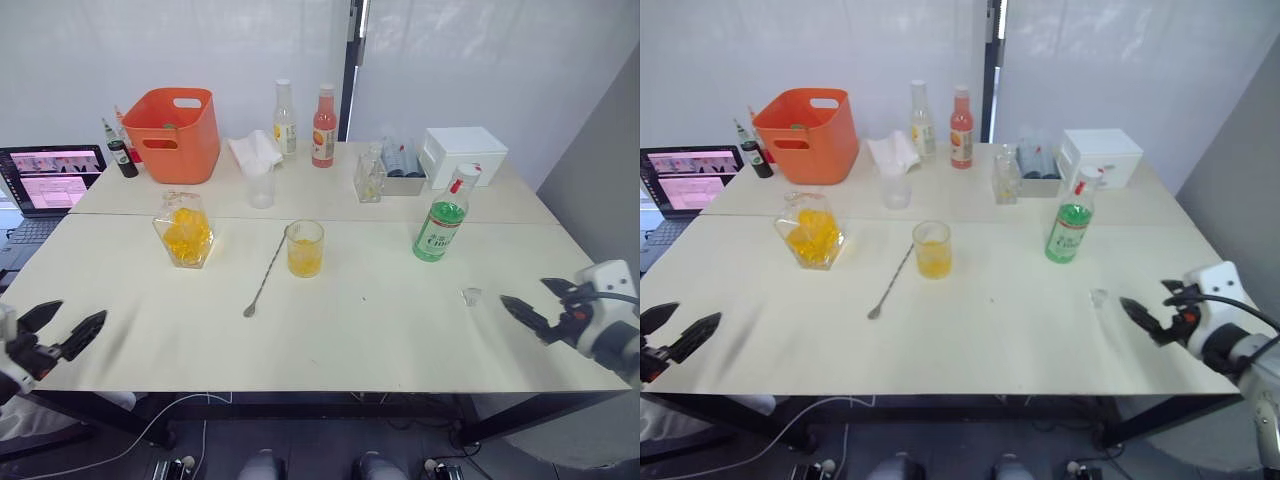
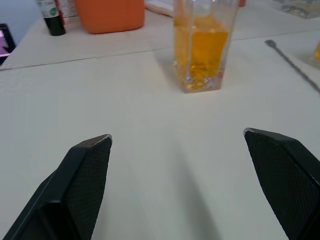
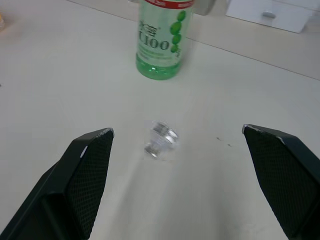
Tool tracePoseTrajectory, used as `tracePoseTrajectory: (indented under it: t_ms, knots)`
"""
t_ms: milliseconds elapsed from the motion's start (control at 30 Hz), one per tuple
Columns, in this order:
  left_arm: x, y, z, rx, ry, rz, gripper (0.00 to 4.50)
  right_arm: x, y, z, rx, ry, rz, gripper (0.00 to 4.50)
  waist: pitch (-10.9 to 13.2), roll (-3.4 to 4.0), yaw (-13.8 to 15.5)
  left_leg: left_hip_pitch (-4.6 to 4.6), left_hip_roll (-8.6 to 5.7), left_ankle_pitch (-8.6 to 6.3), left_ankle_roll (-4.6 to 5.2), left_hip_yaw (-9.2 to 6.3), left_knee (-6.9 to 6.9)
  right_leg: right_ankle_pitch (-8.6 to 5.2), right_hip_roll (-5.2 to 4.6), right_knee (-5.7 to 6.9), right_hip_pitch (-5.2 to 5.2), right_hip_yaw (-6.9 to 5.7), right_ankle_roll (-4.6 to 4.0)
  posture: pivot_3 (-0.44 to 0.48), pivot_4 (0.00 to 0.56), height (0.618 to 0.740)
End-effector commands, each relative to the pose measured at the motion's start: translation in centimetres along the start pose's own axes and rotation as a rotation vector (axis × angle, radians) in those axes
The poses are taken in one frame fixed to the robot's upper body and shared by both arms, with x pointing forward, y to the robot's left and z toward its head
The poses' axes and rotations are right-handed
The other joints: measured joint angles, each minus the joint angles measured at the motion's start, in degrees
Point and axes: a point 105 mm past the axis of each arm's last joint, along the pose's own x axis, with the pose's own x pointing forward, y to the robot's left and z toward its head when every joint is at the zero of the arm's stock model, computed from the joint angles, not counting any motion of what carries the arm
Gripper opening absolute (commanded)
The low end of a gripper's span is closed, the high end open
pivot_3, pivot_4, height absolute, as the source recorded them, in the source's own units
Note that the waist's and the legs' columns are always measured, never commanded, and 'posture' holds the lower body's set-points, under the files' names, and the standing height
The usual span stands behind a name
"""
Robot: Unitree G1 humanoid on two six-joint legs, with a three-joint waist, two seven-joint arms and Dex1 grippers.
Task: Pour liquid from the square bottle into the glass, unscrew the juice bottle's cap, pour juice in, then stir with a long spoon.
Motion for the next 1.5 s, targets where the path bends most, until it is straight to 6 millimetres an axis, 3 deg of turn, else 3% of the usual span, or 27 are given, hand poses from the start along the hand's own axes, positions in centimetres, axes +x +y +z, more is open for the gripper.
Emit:
tracePoseTrajectory:
  t_ms: [33, 267, 500, 700, 900, 1033, 1300, 1500]
  knots:
    - [-1.0, 1.4, 1.0, 0.055, -0.031, 0.025, 4.47, -0.9, -1.3, 0.7, -0.058, -0.025, -0.053, 4.39, -0.01, -0.01, -0.10, 0.01, 0.01, 0.00, 0.00, 0.02, -0.02, 0.00, 0.00, 0.00, 0.00, 0.00, -0.01, 0.000, 0.150, 0.715]
    - [-0.8, 1.1, 0.6, 0.047, -0.034, 0.008, 4.47, -0.2, -0.7, 0.7, -0.066, -0.032, -0.040, 4.39, -0.02, -0.01, -0.43, 0.04, 0.24, 0.00, 0.00, 0.13, -0.13, 0.01, 0.02, -0.01, -0.03, 0.06, -0.02, 0.000, 0.150, 0.715]
    - [0.4, -1.3, 0.1, 0.017, -0.023, -0.079, 4.47, 0.7, 0.7, 1.1, -0.019, -0.066, -0.030, 4.39, -0.02, 0.00, -0.41, 0.05, 0.27, 0.00, -0.01, 0.17, -0.15, 0.01, 0.03, -0.02, -0.04, 0.09, -0.02, 0.000, 0.150, 0.715]
    - [3.0, -8.4, 1.8, -0.030, -0.076, -0.327, 4.47, 3.1, 2.8, 3.9, 0.100, -0.190, -0.070, 4.39, -0.02, 0.00, -0.53, 0.03, 0.31, 0.00, -0.01, 0.16, -0.16, 0.04, 0.03, 0.00, -0.06, 0.14, -0.05, 0.000, 0.150, 0.715]
    - [4.1, -14.1, 3.2, -0.056, -0.083, -0.545, 4.47, 5.4, 3.0, 6.4, 0.143, -0.258, -0.100, 4.39, -0.04, 0.04, -0.56, 0.03, 0.26, -0.01, -0.01, 0.16, -0.25, 0.06, 0.06, 0.00, -0.10, 0.18, -0.06, 0.000, 0.150, 0.715]
    - [5.0, -19.1, 5.3, -0.053, -0.120, -0.760, 4.47, 8.7, 3.4, 10.0, 0.130, -0.326, -0.029, 4.39, -0.03, 0.06, -0.70, 0.04, 0.20, 0.01, -0.01, 0.20, -0.27, 0.11, 0.08, -0.02, -0.12, 0.23, -0.04, 0.000, 0.150, 0.715]
    - [5.5, -22.6, 8.0, -0.068, -0.174, -0.934, 4.47, 13.0, 3.7, 13.3, 0.084, -0.360, 0.067, 4.39, -0.04, 0.07, -0.75, 0.01, 0.14, 0.01, -0.02, 0.20, -0.52, 0.15, 0.19, -0.13, -0.20, 0.25, -0.07, 0.000, 0.150, 0.715]
    - [5.2, -23.7, 8.9, -0.073, -0.186, -0.995, 4.47, 14.6, 3.4, 14.4, 0.074, -0.379, 0.109, 4.39, -0.04, 0.07, -0.82, 0.00, 0.13, 0.01, -0.02, 0.20, -0.53, 0.15, 0.17, -0.16, -0.20, 0.26, -0.07, 0.000, 0.150, 0.715]
